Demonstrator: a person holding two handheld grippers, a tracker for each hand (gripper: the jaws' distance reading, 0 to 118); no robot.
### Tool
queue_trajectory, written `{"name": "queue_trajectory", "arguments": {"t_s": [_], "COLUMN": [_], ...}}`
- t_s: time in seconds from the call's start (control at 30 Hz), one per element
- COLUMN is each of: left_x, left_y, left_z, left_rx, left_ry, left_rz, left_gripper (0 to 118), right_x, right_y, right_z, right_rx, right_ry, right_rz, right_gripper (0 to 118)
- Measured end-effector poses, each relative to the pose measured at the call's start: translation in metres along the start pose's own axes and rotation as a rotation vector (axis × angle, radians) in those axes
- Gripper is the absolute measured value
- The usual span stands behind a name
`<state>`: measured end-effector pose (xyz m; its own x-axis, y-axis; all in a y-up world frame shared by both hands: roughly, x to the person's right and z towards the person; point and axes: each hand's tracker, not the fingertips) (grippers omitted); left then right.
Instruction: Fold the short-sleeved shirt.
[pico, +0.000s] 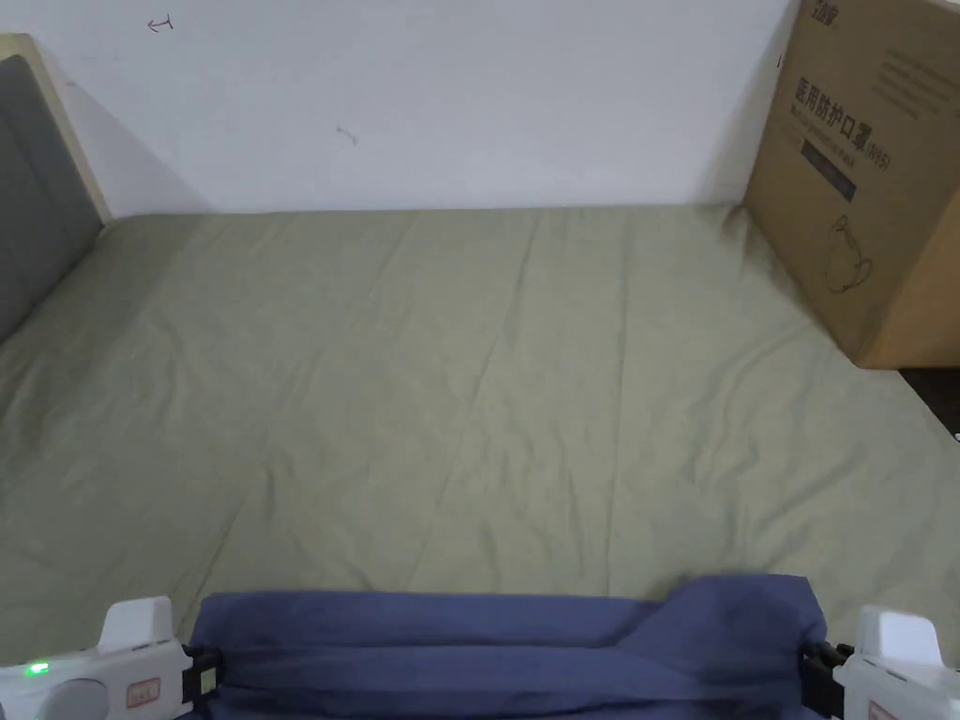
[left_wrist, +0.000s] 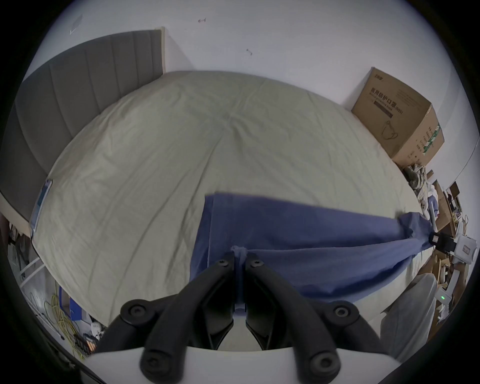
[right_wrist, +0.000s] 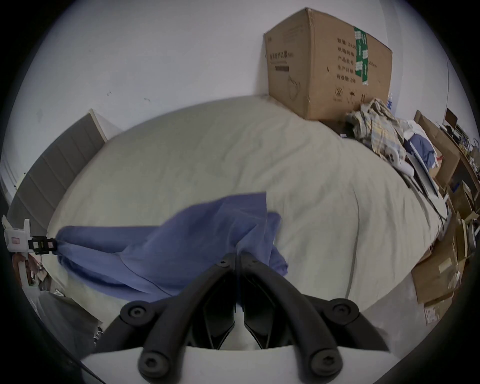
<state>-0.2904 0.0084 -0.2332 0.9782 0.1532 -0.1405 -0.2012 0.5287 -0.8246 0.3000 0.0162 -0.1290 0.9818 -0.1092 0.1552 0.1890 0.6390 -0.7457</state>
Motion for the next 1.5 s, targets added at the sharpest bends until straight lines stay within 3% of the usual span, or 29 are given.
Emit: {"name": "queue_trajectory", "arguments": {"t_s": [0.27, 0.3, 0.33, 0.37, 0.4, 0.43, 0.47, 0.73, 0.93, 1.0, 1.03, 1.07, 1.1, 1.23, 1.37, 1.5], "left_x": [0.000, 0.002, 0.001, 0.003, 0.005, 0.008, 0.006, 0.067, 0.096, 0.100, 0.102, 0.104, 0.104, 0.098, 0.085, 0.043], "left_y": [-0.021, -0.020, -0.019, -0.016, -0.012, -0.008, -0.002, 0.049, 0.065, 0.062, 0.061, 0.058, 0.057, 0.053, 0.055, 0.070], "left_z": [-0.009, -0.005, -0.004, 0.001, 0.008, 0.015, 0.017, 0.124, 0.161, 0.163, 0.165, 0.166, 0.166, 0.160, 0.148, 0.113], "left_rx": [-0.068, -0.058, -0.048, -0.038, -0.026, -0.012, -0.003, 0.432, 0.757, 0.816, 0.833, 0.846, 0.848, 0.787, 0.713, 0.522], "left_ry": [0.038, 0.042, 0.034, 0.033, 0.013, 0.000, -0.009, -0.043, 0.035, 0.047, 0.045, 0.042, 0.033, -0.067, -0.075, -0.245], "left_rz": [0.033, 0.042, 0.057, 0.075, 0.097, 0.119, 0.127, 0.018, -0.056, -0.100, -0.119, -0.135, -0.137, -0.115, -0.105, 0.026], "left_gripper": [7, 15, 28, 58, 80, 95, 101, 101, 95, 76, 60, 23, 4, 0, 0, 0], "right_x": [-0.001, -0.002, -0.006, -0.008, -0.015, -0.018, -0.022, -0.081, -0.126, -0.136, -0.139, -0.140, -0.142, -0.144, -0.147, -0.150], "right_y": [-0.013, -0.011, -0.007, -0.003, 0.002, 0.010, 0.017, 0.088, 0.102, 0.101, 0.099, 0.100, 0.099, 0.097, 0.097, 0.097], "right_z": [-0.017, -0.012, -0.004, 0.002, 0.013, 0.021, 0.031, 0.124, 0.154, 0.156, 0.156, 0.156, 0.156, 0.152, 0.147, 0.140], "right_rx": [-0.070, -0.062, -0.028, -0.001, 0.021, 0.042, 0.090, 0.521, 0.750, 0.767, 0.771, 0.774, 0.775, 0.762, 0.741, 0.715], "right_ry": [-0.050, -0.047, -0.035, -0.053, -0.075, -0.089, -0.088, -0.026, -0.072, -0.099, -0.096, -0.091, -0.090, -0.066, -0.064, -0.058], "right_rz": [-0.047, -0.040, -0.023, -0.003, 0.018, 0.040, 0.051, 0.108, 0.205, 0.217, 0.216, 0.217, 0.214, 0.199, 0.215, 0.231], "right_gripper": [4, 13, 30, 60, 79, 88, 88, 88, 84, 70, 54, 22, 0, 0, 0, 0]}}
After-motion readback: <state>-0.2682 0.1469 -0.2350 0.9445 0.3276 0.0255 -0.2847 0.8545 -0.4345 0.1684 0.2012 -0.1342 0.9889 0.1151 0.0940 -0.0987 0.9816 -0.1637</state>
